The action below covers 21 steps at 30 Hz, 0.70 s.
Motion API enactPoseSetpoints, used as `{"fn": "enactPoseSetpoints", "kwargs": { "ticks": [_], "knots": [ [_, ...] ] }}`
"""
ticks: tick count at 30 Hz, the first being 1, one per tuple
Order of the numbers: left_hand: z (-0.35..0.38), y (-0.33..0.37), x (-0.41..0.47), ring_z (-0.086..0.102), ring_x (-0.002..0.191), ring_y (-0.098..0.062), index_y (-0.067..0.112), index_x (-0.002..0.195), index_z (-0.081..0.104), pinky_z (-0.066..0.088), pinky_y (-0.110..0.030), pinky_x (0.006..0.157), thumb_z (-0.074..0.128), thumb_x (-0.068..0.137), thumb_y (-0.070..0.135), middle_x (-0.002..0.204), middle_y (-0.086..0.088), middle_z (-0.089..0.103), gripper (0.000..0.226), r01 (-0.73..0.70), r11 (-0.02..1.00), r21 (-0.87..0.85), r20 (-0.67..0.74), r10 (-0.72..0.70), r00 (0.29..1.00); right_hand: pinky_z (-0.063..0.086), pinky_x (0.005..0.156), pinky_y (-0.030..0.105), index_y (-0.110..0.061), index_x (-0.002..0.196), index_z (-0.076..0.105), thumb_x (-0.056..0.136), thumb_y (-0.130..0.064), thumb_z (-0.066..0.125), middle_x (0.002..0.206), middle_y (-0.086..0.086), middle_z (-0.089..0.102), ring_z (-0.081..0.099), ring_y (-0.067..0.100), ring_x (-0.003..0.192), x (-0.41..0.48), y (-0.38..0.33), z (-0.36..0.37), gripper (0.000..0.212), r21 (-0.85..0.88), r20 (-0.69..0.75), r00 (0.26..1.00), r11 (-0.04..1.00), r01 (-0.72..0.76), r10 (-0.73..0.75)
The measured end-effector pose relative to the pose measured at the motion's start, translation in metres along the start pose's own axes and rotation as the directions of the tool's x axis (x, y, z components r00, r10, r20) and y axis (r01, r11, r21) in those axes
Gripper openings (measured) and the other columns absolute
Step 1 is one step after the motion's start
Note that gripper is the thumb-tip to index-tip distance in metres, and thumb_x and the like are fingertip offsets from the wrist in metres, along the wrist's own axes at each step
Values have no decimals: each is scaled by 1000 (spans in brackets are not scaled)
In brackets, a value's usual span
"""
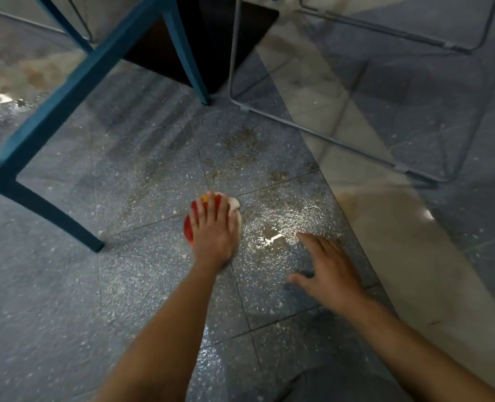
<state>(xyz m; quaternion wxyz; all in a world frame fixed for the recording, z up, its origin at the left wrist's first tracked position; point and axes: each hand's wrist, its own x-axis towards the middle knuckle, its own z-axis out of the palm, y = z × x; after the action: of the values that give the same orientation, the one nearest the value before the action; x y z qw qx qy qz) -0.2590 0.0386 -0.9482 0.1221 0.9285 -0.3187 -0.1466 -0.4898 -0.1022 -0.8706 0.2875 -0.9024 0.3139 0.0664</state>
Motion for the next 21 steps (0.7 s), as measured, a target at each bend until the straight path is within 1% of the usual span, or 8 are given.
{"fn": "enactPoseSetpoints", "kwargs": {
  "ticks": [3, 6, 10, 13, 15, 17, 19, 21],
  "knots": [
    [13, -24, -59, -18, 166, -27, 37, 172, -1, -1, -56, 136, 18, 116, 54, 181, 3, -11, 61, -250, 965, 83, 60, 245, 968, 33, 120, 38, -36, 159, 22, 80, -54, 81, 164, -8, 32, 31, 20, 149, -1, 1, -6, 100, 47, -7, 1000, 999, -20, 21],
    [5, -81, -99, -5, 168, -24, 39, 171, 11, 10, -57, 134, 22, 115, 55, 182, 7, -1, 60, -325, 939, 112, 98, 315, 944, 35, 121, 40, -36, 160, 22, 81, -53, 80, 164, -8, 31, 30, 18, 150, -3, 10, -13, 99, 49, -10, 1000, 998, -29, 29],
    [-15, -99, -72, -4, 168, -29, 32, 172, 17, 9, -58, 135, 19, 113, 55, 182, -2, 3, 63, -102, 988, 118, 65, 95, 993, 29, 125, 42, -37, 161, 18, 83, -54, 78, 168, -8, 24, 22, 18, 154, -11, 20, -17, 100, 45, 4, 998, 997, -62, 62],
    [-17, -51, -14, -10, 166, -38, 28, 173, 9, -3, -61, 133, 14, 113, 57, 181, -12, -3, 66, 205, 979, 13, -19, -205, 979, 24, 125, 39, -36, 162, 19, 83, -54, 78, 168, -8, 23, 22, 18, 154, -17, 21, -13, 100, 30, 3, 998, 998, -64, 64],
    [-13, -16, 15, -15, 164, -43, 25, 173, 3, -7, -64, 132, 13, 113, 56, 180, -17, -8, 68, 280, 959, -32, -1, -280, 960, 23, 126, 38, -34, 162, 20, 82, -51, 80, 168, -7, 23, 22, 18, 154, -20, 19, -10, 101, 35, 4, 998, 997, -64, 64],
    [-1, 14, 22, -17, 163, -44, 24, 173, 0, -8, -64, 132, 13, 114, 56, 180, -16, -10, 68, 191, 982, -7, 1, -191, 982, 23, 127, 40, -33, 162, 22, 82, -50, 81, 169, -6, 24, 21, 18, 155, -23, 19, -9, 100, 27, 5, 998, 998, -60, 60],
    [12, 30, 7, -20, 164, -40, 28, 172, -5, -6, -61, 133, 10, 113, 57, 180, -11, -13, 67, 1, 998, 58, 16, -2, 1000, 24, 127, 39, -32, 162, 23, 83, -50, 80, 169, -6, 23, 20, 18, 155, -27, 22, -11, 98, 22, 10, 999, 998, -54, 54],
    [22, 26, -20, -20, 165, -34, 33, 172, -6, -3, -58, 135, 10, 114, 58, 180, -5, -14, 65, -203, 973, 108, 40, 200, 979, 23, 126, 38, -33, 161, 24, 83, -51, 79, 169, -7, 22, 21, 18, 154, -29, 26, -15, 97, 13, 8, 998, 998, -56, 55]
  ]
}}
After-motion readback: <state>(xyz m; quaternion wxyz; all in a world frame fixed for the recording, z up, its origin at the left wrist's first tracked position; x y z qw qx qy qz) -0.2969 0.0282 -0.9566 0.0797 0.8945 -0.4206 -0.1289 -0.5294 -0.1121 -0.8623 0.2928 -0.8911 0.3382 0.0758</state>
